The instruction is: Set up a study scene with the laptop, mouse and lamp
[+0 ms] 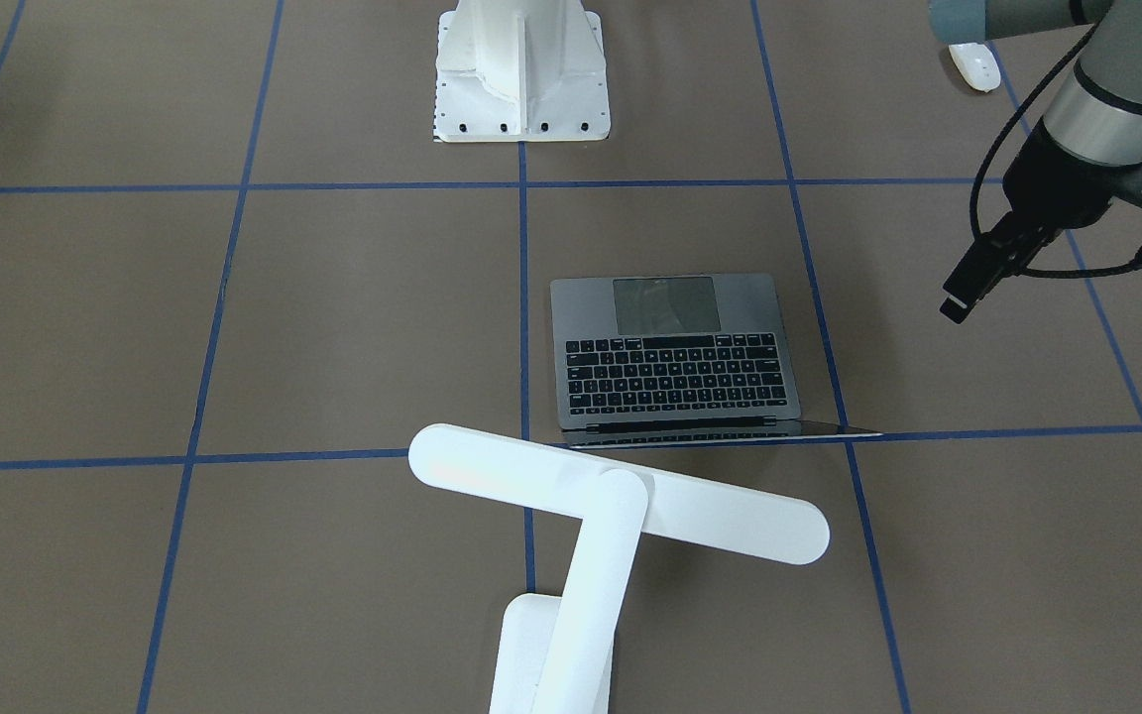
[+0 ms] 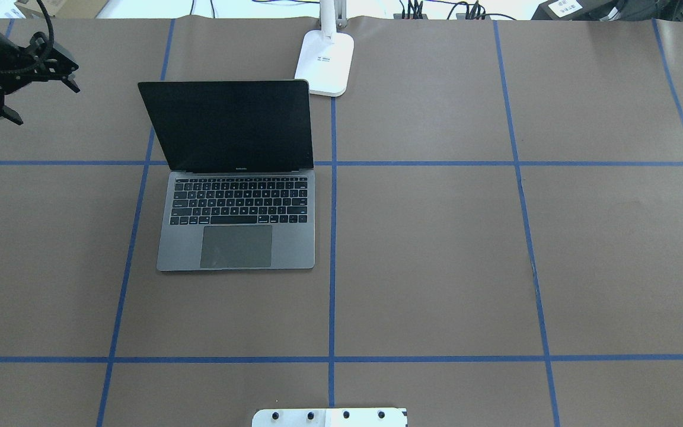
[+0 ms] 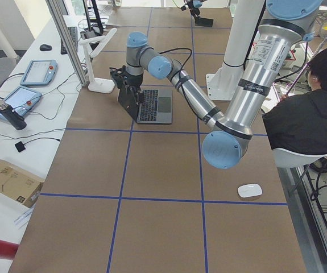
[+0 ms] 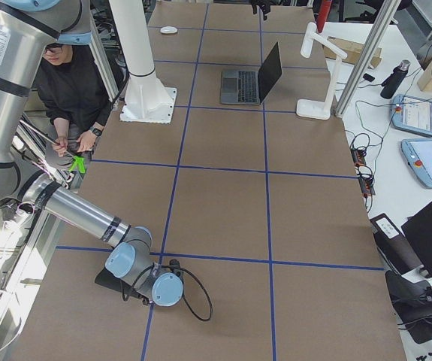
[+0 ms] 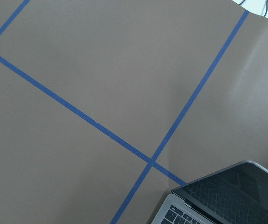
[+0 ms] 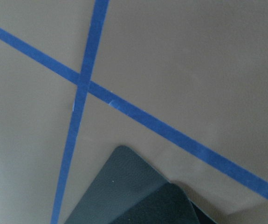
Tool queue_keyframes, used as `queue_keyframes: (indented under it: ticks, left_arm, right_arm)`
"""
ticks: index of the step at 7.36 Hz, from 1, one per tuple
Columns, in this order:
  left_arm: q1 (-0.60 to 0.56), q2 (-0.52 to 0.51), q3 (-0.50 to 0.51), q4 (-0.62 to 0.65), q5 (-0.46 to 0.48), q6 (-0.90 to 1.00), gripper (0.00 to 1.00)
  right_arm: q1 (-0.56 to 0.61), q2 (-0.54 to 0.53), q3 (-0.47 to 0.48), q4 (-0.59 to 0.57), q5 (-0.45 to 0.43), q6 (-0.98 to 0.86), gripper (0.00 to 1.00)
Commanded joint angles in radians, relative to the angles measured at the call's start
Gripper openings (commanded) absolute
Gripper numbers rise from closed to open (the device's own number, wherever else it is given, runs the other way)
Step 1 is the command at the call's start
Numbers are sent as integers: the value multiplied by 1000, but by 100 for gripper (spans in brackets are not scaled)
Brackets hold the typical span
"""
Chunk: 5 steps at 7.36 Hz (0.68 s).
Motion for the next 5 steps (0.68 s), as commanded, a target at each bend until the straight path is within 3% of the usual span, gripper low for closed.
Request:
queue_keyframes:
  ticks: [1, 3, 4, 5]
  left_arm:
    - [0, 0, 0, 0, 0, 0, 99]
    - [2, 0, 1, 0, 0, -2, 99]
    - [2, 0, 0, 0, 0, -2, 99]
    - [2, 0, 1, 0, 0, -2, 99]
  right_arm:
    - [0, 1, -11, -1, 0, 2, 71]
    - [0, 1, -11, 1, 2, 2, 14]
    - [0, 4, -11, -1, 3, 2, 0]
    - [0, 6, -8, 1, 3, 2, 0]
